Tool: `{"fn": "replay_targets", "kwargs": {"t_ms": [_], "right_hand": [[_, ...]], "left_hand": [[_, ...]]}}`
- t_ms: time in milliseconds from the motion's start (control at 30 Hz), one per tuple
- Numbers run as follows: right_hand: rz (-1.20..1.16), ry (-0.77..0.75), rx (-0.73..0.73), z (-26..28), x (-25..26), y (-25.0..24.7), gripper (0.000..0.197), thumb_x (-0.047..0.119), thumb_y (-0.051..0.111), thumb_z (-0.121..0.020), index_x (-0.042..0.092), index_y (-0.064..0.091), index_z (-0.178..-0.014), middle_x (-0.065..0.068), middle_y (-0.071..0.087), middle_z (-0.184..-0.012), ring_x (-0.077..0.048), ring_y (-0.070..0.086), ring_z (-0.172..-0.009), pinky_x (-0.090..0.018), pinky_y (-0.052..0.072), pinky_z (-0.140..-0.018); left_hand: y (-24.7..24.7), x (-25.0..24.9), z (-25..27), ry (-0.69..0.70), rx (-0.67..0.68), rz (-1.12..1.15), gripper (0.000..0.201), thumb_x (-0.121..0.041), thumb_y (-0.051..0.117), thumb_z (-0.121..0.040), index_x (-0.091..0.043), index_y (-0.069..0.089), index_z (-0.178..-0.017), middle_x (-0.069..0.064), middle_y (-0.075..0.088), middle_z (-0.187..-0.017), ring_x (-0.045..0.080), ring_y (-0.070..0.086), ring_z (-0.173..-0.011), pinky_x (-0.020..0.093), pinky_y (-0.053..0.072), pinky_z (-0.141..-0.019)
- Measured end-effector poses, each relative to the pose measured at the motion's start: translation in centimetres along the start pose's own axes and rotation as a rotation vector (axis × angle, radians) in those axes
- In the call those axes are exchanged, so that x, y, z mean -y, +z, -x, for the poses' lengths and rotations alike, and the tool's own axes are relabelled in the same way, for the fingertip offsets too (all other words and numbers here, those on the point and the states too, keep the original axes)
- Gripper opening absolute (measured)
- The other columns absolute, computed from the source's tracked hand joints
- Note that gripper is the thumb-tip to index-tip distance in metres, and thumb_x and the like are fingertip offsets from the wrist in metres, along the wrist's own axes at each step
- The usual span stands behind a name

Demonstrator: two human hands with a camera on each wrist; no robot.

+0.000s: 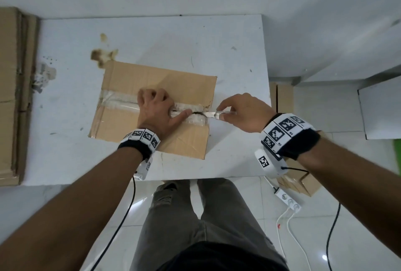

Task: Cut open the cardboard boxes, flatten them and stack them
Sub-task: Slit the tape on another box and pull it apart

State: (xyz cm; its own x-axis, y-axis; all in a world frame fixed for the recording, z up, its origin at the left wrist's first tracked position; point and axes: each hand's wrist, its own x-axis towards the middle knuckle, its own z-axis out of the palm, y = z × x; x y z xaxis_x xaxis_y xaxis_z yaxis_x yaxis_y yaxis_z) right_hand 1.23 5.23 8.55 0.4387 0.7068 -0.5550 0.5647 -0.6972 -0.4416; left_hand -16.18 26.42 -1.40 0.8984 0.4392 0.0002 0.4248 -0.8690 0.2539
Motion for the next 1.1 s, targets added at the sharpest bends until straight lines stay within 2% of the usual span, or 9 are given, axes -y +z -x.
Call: {"fn": "replay_targets", "kwargs": {"t_ms": [267, 367, 467, 567, 767, 867, 933, 1033, 1100], "right_hand": [[0.116, -0.013, -0.223, 2.8, -0.6, -0.8, 0.025, 0.046, 0.048, -0.102, 0.035, 0.069, -0.110, 0.004, 0.072, -0.091, -0.021, 0.067, -0.076, -0.034, 0.056, -0.066], [-0.085, 0.013, -0.261, 2.4, -1.4, 0.6, 0.027, 0.049, 0.051, -0.100, 0.037, 0.068, -0.117, 0.006, 0.073, -0.099, -0.021, 0.069, -0.087, -0.036, 0.058, -0.072], [-0.256, 0.016, -0.219, 1.4, -0.7, 3.4, 0.027, 0.047, 0.055, -0.099, 0.033, 0.069, -0.118, 0.006, 0.068, -0.093, -0.019, 0.068, -0.087, -0.035, 0.057, -0.075], [-0.347, 0.048, -0.248, 1.4, -1.0, 4.7, 0.030, 0.048, 0.057, -0.098, 0.032, 0.069, -0.121, 0.006, 0.068, -0.095, -0.014, 0.065, -0.084, -0.030, 0.053, -0.072], [-0.410, 0.027, -0.272, 0.9, -0.9, 6.1, 0.036, 0.057, 0.058, -0.095, 0.034, 0.071, -0.119, 0.011, 0.070, -0.095, -0.003, 0.062, -0.077, -0.027, 0.052, -0.071], [-0.390, 0.031, -0.252, -0.4, 0.3, 7.3, 0.038, 0.060, 0.056, -0.095, 0.034, 0.070, -0.118, 0.014, 0.064, -0.092, -0.007, 0.062, -0.080, -0.029, 0.053, -0.073], [-0.406, 0.024, -0.217, -0.9, 0.6, 7.5, 0.037, 0.059, 0.057, -0.094, 0.033, 0.071, -0.115, 0.013, 0.066, -0.088, -0.006, 0.063, -0.075, -0.028, 0.051, -0.067], [-0.460, 0.022, -0.104, -1.1, -0.2, 6.4, 0.032, 0.056, 0.062, -0.092, 0.032, 0.072, -0.110, 0.004, 0.071, -0.082, -0.001, 0.056, -0.051, -0.022, 0.044, -0.052], [-0.426, 0.003, -0.088, -1.3, -0.4, 6.0, 0.029, 0.054, 0.063, -0.092, 0.031, 0.072, -0.108, 0.003, 0.070, -0.084, -0.001, 0.055, -0.053, -0.020, 0.042, -0.053]], "left_hand": [[-1.4, 2.7, -0.2, -0.053, 0.002, -0.025, 0.065, -0.083, 0.042, -0.087, -0.021, 0.052, -0.069, 0.001, 0.054, -0.096, 0.033, 0.046, -0.107, 0.063, 0.027, -0.111], [-1.9, 2.2, 0.1, 0.015, -0.005, 0.023, 0.049, -0.066, 0.048, -0.092, -0.019, 0.060, -0.086, 0.005, 0.057, -0.107, 0.033, 0.049, -0.112, 0.065, 0.026, -0.114], [-0.9, -0.2, 1.2, 0.181, -0.032, 0.118, 0.041, -0.050, 0.054, -0.096, -0.015, 0.070, -0.109, 0.006, 0.063, -0.115, 0.029, 0.054, -0.113, 0.061, 0.032, -0.112], [0.6, -0.4, 2.4, 0.197, -0.058, 0.182, 0.039, -0.045, 0.058, -0.099, -0.011, 0.071, -0.115, 0.006, 0.065, -0.118, 0.027, 0.057, -0.115, 0.060, 0.031, -0.116], [0.3, -1.4, 1.9, 0.160, -0.123, 0.204, 0.028, -0.033, 0.049, -0.101, -0.009, 0.062, -0.095, 0.006, 0.059, -0.108, 0.026, 0.048, -0.109, 0.056, 0.033, -0.113], [0.6, -1.2, 1.6, 0.144, -0.132, 0.230, 0.026, -0.024, 0.041, -0.102, -0.007, 0.058, -0.092, 0.010, 0.056, -0.105, 0.027, 0.048, -0.106, 0.057, 0.035, -0.109], [0.8, -0.9, 1.4, 0.141, -0.157, 0.246, 0.028, -0.021, 0.038, -0.102, -0.004, 0.058, -0.091, 0.013, 0.057, -0.102, 0.030, 0.049, -0.103, 0.057, 0.037, -0.108], [0.9, -1.0, 1.3, 0.135, -0.176, 0.268, 0.027, -0.018, 0.038, -0.102, -0.003, 0.057, -0.090, 0.015, 0.057, -0.099, 0.030, 0.048, -0.101, 0.058, 0.039, -0.107], [0.9, -1.1, 1.3, 0.134, -0.193, 0.279, 0.028, -0.016, 0.038, -0.102, -0.002, 0.058, -0.088, 0.017, 0.057, -0.097, 0.031, 0.049, -0.100, 0.059, 0.040, -0.105]]}}
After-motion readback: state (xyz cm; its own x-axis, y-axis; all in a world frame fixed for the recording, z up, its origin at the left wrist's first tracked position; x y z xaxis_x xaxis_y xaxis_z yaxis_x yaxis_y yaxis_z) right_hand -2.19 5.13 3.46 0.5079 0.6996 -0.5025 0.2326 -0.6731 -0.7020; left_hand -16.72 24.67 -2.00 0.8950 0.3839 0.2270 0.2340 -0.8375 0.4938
